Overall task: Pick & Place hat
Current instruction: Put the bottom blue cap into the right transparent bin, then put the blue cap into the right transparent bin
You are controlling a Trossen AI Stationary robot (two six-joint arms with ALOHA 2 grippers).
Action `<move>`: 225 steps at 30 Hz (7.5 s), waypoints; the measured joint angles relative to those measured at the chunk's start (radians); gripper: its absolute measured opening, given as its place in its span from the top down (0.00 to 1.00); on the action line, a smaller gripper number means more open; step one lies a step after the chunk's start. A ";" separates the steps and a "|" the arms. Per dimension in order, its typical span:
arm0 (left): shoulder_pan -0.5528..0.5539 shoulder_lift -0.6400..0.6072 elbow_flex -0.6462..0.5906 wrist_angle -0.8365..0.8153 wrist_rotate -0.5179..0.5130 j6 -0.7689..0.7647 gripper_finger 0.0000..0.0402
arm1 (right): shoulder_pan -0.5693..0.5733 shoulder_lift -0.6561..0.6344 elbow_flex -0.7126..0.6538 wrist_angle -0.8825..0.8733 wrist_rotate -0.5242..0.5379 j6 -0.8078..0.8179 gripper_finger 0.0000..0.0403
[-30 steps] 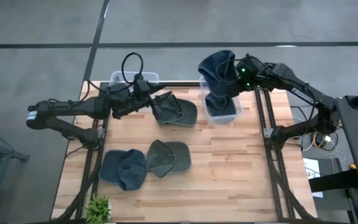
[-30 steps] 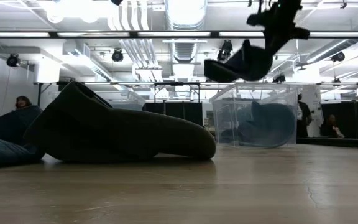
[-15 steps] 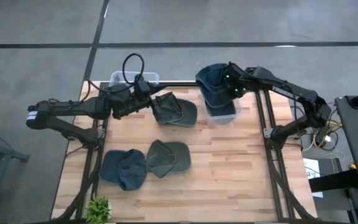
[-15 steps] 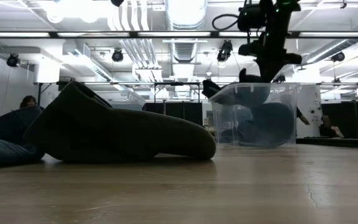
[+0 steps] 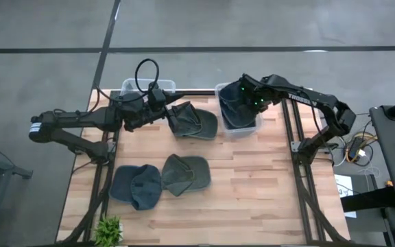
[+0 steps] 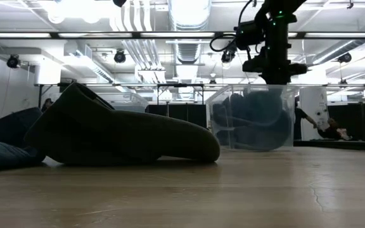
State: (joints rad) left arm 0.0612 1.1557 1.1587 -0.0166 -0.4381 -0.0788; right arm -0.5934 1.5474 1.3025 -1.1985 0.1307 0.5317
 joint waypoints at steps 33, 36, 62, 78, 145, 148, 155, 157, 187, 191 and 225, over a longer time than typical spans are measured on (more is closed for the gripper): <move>-0.011 0.000 0.000 -0.405 0.128 -0.107 0.58 | 0.245 -0.459 -0.001 0.342 -0.021 -0.327 0.46; -0.011 0.000 0.008 -0.526 0.205 -0.129 0.58 | 0.305 -0.458 -0.005 0.381 -0.023 -0.345 0.46; -0.052 0.203 -0.004 -1.236 0.493 -0.326 0.58 | 0.479 -0.191 -0.009 0.451 0.001 -0.405 0.46; -0.122 0.487 -0.004 -1.241 0.533 -0.293 0.58 | 0.491 -0.178 -0.009 0.469 0.001 -0.409 0.46; -0.122 0.229 0.834 -1.304 -0.072 -0.128 1.00 | 0.491 -0.178 -0.090 0.537 0.000 -0.568 0.46; -0.122 0.199 0.842 -1.228 -0.146 -0.131 1.00 | 0.491 -0.177 -0.103 0.557 0.000 -0.573 0.46; -0.122 0.153 0.840 -1.001 -0.184 -0.104 1.00 | 0.492 -0.178 -0.145 0.795 0.001 -0.672 0.50; -0.122 0.150 0.840 -0.943 -0.165 -0.079 1.00 | 0.495 -0.178 -0.164 0.880 0.000 -0.704 0.51; -0.122 0.163 0.844 -0.542 -0.049 0.035 1.00 | 0.550 0.036 -0.263 1.573 0.074 -1.331 0.50; -0.122 0.169 0.844 -0.535 -0.048 0.050 1.00 | 0.551 0.117 -0.187 1.567 0.119 -1.123 0.50; -0.122 0.120 0.845 -0.487 -0.052 0.087 1.00 | 0.695 0.295 0.166 1.191 0.702 -1.302 0.83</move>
State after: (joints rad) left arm -0.0612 1.2758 2.0033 -0.5033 -0.4904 0.0078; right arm 0.1019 1.8420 1.4681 -0.0071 0.8331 -0.7699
